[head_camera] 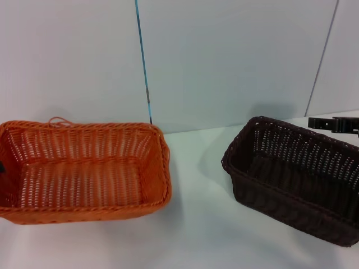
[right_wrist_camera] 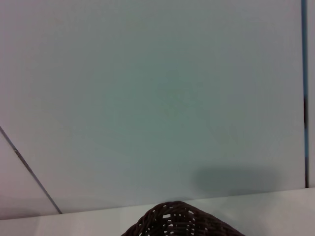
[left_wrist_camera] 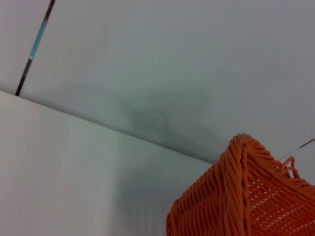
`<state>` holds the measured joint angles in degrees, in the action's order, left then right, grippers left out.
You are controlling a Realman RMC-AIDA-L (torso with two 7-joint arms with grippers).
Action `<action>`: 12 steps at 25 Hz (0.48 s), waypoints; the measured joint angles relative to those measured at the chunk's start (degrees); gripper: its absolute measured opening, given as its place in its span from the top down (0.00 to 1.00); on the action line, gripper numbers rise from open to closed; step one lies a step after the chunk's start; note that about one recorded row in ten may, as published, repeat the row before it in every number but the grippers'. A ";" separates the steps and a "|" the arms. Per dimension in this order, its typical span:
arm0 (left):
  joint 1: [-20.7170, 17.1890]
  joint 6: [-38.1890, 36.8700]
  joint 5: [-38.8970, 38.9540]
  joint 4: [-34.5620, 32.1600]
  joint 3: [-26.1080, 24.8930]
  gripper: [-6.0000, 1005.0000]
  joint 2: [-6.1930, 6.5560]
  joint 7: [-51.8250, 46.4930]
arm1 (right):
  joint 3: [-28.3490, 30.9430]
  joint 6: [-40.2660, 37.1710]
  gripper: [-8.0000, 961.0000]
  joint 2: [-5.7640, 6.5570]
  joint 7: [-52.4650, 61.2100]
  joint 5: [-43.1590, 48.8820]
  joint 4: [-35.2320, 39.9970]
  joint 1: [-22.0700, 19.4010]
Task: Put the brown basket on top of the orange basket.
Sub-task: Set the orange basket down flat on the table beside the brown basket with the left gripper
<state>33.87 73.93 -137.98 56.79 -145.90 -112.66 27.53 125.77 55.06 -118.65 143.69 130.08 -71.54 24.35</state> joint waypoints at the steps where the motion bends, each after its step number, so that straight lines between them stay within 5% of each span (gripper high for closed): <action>1: -0.03 0.29 0.19 0.20 0.00 0.83 -0.04 -0.07 | 0.00 0.01 0.17 0.00 0.00 0.00 0.00 0.00; 12: 0.03 3.98 0.61 4.47 0.10 0.83 -1.70 -2.33 | 0.00 0.06 0.17 0.00 -0.07 0.00 0.00 -0.30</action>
<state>33.90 77.92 -137.37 61.26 -145.79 -114.35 25.20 125.77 55.11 -118.65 143.62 130.07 -71.54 24.05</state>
